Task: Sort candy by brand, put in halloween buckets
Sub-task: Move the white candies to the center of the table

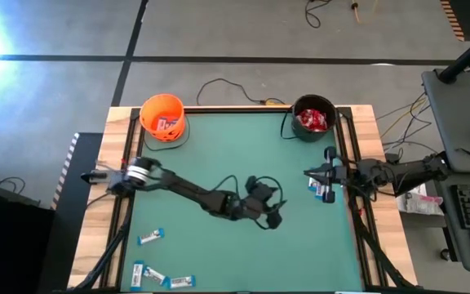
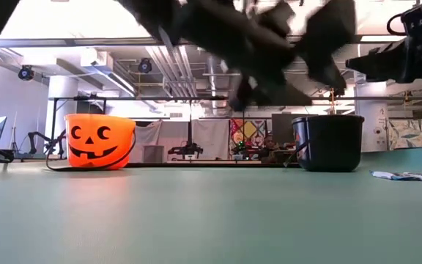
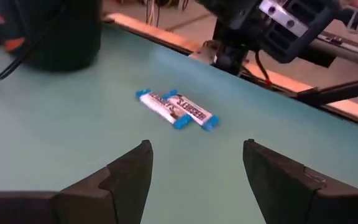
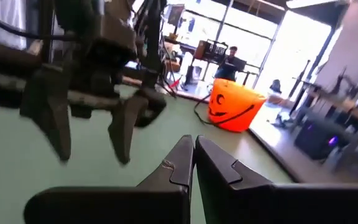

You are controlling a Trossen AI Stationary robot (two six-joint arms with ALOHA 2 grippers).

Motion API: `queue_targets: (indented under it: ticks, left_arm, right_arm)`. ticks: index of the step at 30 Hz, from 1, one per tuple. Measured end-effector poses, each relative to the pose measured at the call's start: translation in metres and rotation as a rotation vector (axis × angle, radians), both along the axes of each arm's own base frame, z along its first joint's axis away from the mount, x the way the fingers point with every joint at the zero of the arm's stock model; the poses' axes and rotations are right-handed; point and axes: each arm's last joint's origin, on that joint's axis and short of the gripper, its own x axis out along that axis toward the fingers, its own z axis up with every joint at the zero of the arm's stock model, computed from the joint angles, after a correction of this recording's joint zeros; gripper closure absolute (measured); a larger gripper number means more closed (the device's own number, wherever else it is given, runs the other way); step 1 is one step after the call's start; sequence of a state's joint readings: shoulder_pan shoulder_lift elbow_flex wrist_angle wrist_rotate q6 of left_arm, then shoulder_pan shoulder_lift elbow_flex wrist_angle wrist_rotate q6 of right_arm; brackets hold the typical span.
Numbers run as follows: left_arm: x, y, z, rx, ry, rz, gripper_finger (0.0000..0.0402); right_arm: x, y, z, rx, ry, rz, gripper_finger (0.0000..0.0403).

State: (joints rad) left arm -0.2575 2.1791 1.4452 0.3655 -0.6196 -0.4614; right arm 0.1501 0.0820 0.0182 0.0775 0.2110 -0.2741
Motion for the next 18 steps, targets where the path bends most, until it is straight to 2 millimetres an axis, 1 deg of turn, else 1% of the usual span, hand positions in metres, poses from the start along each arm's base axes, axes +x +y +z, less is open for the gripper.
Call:
queue_targets:
  ticks: [2, 5, 7, 8, 10, 12, 14, 15, 17, 18]
  left_arm:
    - [0.011, 0.003, -0.018, 0.047, -0.033, -0.003, 0.0169]
    - [0.029, 0.007, -0.038, 0.079, -0.085, -0.011, 0.0169]
    - [0.039, 0.01, -0.05, 0.092, -0.108, -0.018, 0.0169]
    - [0.045, 0.011, -0.056, 0.102, -0.112, -0.019, 0.0169]
    - [0.056, 0.016, -0.063, 0.124, -0.118, -0.014, 0.0169]
    - [0.068, 0.021, -0.067, 0.126, -0.139, -0.001, 0.0169]
    - [0.08, 0.027, -0.072, 0.124, -0.156, 0.016, 0.0169]
    - [0.086, 0.03, -0.075, 0.126, -0.148, 0.022, 0.0169]
    - [0.096, 0.036, -0.083, 0.131, -0.123, 0.034, 0.0169]
    - [0.1, 0.039, -0.084, 0.134, -0.109, 0.039, 0.0169]
  right_arm:
    - [0.0, 0.0, 0.001, -0.056, 0.0, -0.001, 0.0393]
    - [0.0, 0.0, 0.004, -0.109, -0.016, -0.002, 0.0393]
    - [0.0, 0.0, 0.004, -0.11, -0.012, -0.001, 0.0393]
    - [0.0, 0.0, 0.004, -0.079, -0.019, 0.004, 0.0393]
    - [-0.001, 0.001, 0.009, 0.082, -0.072, 0.046, 0.0393]
    - [-0.001, 0.002, 0.015, 0.328, -0.14, 0.097, 0.0393]
    - [-0.002, 0.003, 0.019, 0.538, -0.152, 0.146, 0.0393]
    - [-0.002, 0.004, 0.02, 0.582, -0.128, 0.182, 0.0393]
    - [-0.003, 0.006, 0.021, 0.611, -0.049, 0.246, 0.0393]
    - [-0.003, 0.007, 0.022, 0.632, -0.005, 0.253, 0.0393]
